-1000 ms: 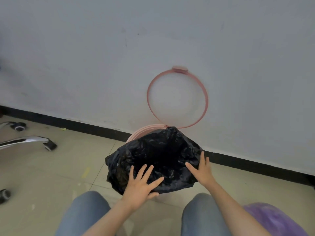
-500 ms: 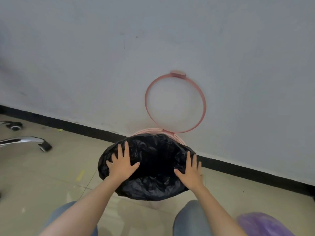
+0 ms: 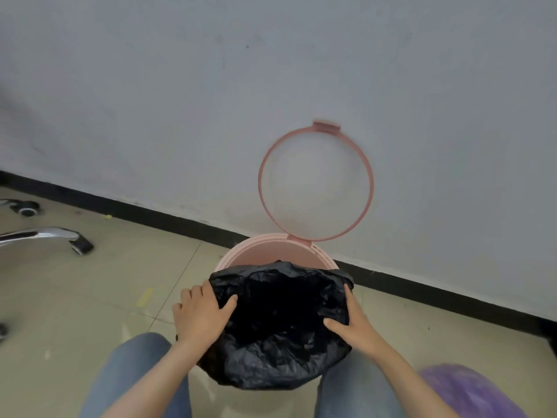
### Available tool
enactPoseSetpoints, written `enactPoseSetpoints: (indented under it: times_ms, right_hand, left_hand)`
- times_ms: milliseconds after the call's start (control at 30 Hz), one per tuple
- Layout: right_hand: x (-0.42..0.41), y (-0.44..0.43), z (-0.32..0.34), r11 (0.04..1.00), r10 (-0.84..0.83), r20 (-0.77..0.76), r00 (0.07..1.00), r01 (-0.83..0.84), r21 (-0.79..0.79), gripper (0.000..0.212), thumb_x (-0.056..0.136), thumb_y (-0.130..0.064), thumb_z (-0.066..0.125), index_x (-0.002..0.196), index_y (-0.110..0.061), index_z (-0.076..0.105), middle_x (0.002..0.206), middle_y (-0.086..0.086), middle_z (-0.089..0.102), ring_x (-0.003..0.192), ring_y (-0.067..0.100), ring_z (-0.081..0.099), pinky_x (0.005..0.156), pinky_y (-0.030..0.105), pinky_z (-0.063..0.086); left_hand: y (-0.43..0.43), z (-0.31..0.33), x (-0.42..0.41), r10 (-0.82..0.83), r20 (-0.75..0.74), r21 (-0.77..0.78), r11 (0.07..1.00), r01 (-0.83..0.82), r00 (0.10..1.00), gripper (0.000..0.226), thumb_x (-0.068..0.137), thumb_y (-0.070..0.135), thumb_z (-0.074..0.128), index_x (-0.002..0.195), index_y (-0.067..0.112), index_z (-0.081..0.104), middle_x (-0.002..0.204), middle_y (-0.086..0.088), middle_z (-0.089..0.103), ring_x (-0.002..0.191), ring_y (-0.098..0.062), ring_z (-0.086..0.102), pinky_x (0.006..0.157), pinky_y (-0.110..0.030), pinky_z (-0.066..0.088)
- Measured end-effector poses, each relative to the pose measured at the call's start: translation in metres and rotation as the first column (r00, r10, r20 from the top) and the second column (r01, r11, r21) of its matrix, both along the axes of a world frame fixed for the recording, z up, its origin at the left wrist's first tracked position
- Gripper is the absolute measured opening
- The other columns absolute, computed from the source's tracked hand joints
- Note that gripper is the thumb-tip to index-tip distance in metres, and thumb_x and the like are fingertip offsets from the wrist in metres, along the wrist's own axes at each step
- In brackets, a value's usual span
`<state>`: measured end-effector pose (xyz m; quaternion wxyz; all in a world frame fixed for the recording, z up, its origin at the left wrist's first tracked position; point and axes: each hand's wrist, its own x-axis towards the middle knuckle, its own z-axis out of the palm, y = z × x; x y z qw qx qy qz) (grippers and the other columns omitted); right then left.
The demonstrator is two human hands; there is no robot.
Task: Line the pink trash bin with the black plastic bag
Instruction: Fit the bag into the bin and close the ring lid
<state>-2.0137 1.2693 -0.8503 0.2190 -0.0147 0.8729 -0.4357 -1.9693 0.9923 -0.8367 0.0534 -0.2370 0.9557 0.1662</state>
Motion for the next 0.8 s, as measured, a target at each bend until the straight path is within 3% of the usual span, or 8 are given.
enactPoseSetpoints:
  times_ms: [100,167,333,433,533,633,700,800]
  right_hand:
    - [-0.015,0.005,0.023,0.971,-0.222,-0.22,0.95,0.235,0.032,0.046,0.087,-0.025,0.061,0.129,-0.011,0.047,0.146,0.014,0.034,0.138,0.025,0.025,0.114,0.037,0.019]
    - [-0.031,0.002,0.035,0.942,-0.304,-0.354,0.884,0.334,0.024,0.029,0.091,-0.012,0.052,0.119,-0.006,0.057,0.138,0.018,0.045,0.132,0.028,0.035,0.11,0.035,0.025]
    - [-0.057,-0.02,0.023,0.978,-0.135,-0.28,0.95,0.174,0.118,0.032,0.091,-0.009,0.051,0.124,-0.007,0.053,0.131,0.013,0.056,0.122,0.028,0.049,0.102,0.032,0.036]
    - [-0.055,-0.029,0.009,0.959,-0.259,-0.309,0.915,0.282,0.033,0.024,0.091,-0.006,0.052,0.112,-0.008,0.062,0.119,0.013,0.065,0.109,0.03,0.058,0.084,0.028,0.041]
    - [-0.059,-0.033,0.005,0.925,-0.336,-0.338,0.879,0.376,0.06,0.021,0.091,-0.01,0.051,0.107,-0.01,0.065,0.112,0.01,0.068,0.096,0.027,0.062,0.072,0.024,0.038]
    - [-0.071,-0.034,0.003,0.913,-0.33,-0.364,0.871,0.392,0.112,0.018,0.092,-0.015,0.049,0.1,-0.012,0.065,0.1,0.008,0.069,0.074,0.021,0.055,0.059,0.029,0.036]
    - [-0.075,-0.036,0.0,0.914,-0.318,-0.387,0.865,0.389,0.117,0.016,0.093,-0.014,0.047,0.097,-0.012,0.062,0.094,0.008,0.067,0.069,0.021,0.052,0.051,0.031,0.033]
    - [-0.075,-0.04,-0.005,0.921,-0.294,-0.411,0.863,0.371,0.12,0.015,0.095,-0.013,0.042,0.096,-0.008,0.056,0.079,0.009,0.06,0.064,0.026,0.05,0.049,0.033,0.029]
  left_hand:
    - [-0.003,0.011,-0.014,-0.013,-0.085,0.026,1.0,0.015,0.996,0.065,0.093,0.051,0.034,0.145,0.014,0.018,0.152,-0.011,0.025,0.138,-0.03,0.021,0.108,-0.045,0.026]
    - [-0.007,0.01,-0.032,-0.04,-0.064,0.11,0.993,0.047,0.997,0.059,0.096,0.045,0.032,0.146,0.018,0.016,0.156,-0.01,0.017,0.142,-0.031,0.014,0.112,-0.048,0.021]
    - [-0.007,-0.003,-0.063,-0.146,-0.067,0.262,0.952,0.159,0.987,0.049,0.1,0.028,0.031,0.145,0.011,0.022,0.15,-0.016,0.031,0.134,-0.032,0.034,0.106,-0.043,0.033]
    - [-0.007,-0.006,-0.073,-0.159,-0.11,0.266,0.946,0.184,0.981,0.045,0.1,0.022,0.031,0.143,0.009,0.028,0.141,-0.018,0.042,0.127,-0.034,0.043,0.101,-0.04,0.038]
    - [-0.01,-0.006,-0.091,-0.154,-0.151,0.261,0.947,0.189,0.977,0.041,0.1,0.023,0.033,0.138,0.012,0.04,0.135,-0.016,0.053,0.121,-0.033,0.05,0.096,-0.037,0.041]
    - [-0.011,-0.006,-0.116,-0.03,-0.196,0.354,0.93,0.099,0.98,0.033,0.098,0.023,0.04,0.119,0.009,0.061,0.12,-0.017,0.065,0.112,-0.033,0.057,0.088,-0.035,0.044]
    - [-0.013,-0.007,-0.134,0.077,-0.206,0.428,0.904,0.019,0.976,0.029,0.095,0.024,0.047,0.088,0.006,0.07,0.102,-0.019,0.071,0.099,-0.033,0.062,0.076,-0.033,0.043]
    - [-0.015,-0.009,-0.153,0.201,-0.187,0.458,0.884,-0.096,0.962,0.038,0.09,0.03,0.054,0.057,0.012,0.055,0.071,-0.017,0.063,0.076,-0.033,0.061,0.063,-0.029,0.035]
